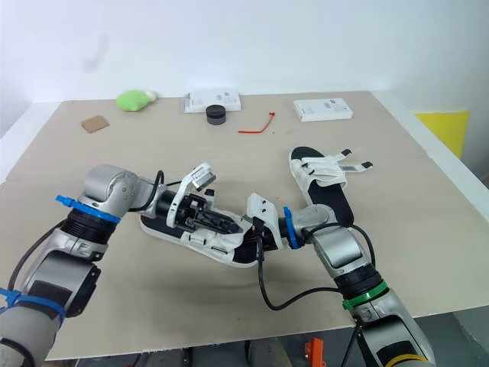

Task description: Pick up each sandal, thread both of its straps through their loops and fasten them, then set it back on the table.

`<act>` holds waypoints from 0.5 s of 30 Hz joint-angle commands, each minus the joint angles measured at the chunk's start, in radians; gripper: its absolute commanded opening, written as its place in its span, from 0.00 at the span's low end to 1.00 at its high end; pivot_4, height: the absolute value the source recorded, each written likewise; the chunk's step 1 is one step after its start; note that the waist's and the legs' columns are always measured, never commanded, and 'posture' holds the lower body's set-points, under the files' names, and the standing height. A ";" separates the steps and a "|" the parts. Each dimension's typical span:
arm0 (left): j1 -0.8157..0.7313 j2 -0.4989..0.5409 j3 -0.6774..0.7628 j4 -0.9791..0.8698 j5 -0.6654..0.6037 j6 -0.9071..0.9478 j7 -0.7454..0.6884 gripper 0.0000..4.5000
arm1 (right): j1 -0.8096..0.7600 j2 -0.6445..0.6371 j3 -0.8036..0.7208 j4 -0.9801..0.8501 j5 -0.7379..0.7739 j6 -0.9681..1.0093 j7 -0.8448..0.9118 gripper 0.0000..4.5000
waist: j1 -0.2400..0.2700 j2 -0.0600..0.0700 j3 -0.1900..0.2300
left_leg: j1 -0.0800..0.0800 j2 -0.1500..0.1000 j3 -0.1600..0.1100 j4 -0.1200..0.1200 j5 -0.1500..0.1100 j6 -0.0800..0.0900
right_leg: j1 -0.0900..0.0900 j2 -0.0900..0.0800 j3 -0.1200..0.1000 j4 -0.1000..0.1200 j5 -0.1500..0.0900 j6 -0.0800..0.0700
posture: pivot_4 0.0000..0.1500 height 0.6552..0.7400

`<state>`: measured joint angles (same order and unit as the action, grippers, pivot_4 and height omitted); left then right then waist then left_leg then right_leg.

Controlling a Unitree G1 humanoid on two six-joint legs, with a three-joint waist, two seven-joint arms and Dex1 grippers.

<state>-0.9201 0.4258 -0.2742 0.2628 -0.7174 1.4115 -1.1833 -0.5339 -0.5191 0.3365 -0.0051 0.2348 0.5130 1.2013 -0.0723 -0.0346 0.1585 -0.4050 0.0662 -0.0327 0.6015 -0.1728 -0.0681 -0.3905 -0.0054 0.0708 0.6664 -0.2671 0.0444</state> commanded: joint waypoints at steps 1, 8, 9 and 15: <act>0.025 -0.022 -0.013 -0.002 0.000 0.028 0.034 0.81 | 0.019 0.002 0.039 0.033 -0.019 0.017 -0.002 0.00 | 0.000 0.000 0.000 | 0.000 0.000 0.000 0.000 0.000 0.000 | 0.000 0.000 0.000 0.000 0.000 0.000 | 1.00 1.00; 0.033 -0.052 0.007 -0.021 -0.016 0.057 0.081 0.10 | 0.015 0.002 0.033 0.035 -0.017 0.017 0.000 0.00 | 0.000 0.000 0.000 | 0.000 0.000 0.000 0.000 0.000 0.000 | 0.000 0.000 0.000 0.000 0.000 0.000 | 1.00 1.00; 0.031 -0.055 0.012 -0.018 -0.016 0.060 0.087 0.01 | 0.016 0.002 0.032 0.036 -0.017 0.016 -0.001 0.00 | 0.000 0.000 0.000 | 0.000 0.000 0.000 0.000 0.000 0.000 | 0.000 0.000 0.000 0.000 0.000 0.000 | 1.00 1.00; 0.037 -0.041 -0.001 -0.052 -0.017 0.040 0.085 0.01 | 0.019 0.001 0.028 0.035 -0.016 0.016 -0.003 0.00 | 0.000 0.000 0.000 | 0.000 0.000 0.000 0.000 0.000 0.000 | 0.000 0.000 0.000 0.000 0.000 0.000 | 1.00 1.00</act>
<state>-0.8970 0.3777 -0.2581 0.2460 -0.7270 1.4577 -1.0963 -0.5385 -0.5176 0.3358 0.0026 0.2366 0.5123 1.2077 -0.0724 -0.0345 0.1585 -0.4051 0.0662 -0.0327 0.6014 -0.1729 -0.0679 -0.3906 -0.0053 0.0710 0.6664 -0.2672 0.0444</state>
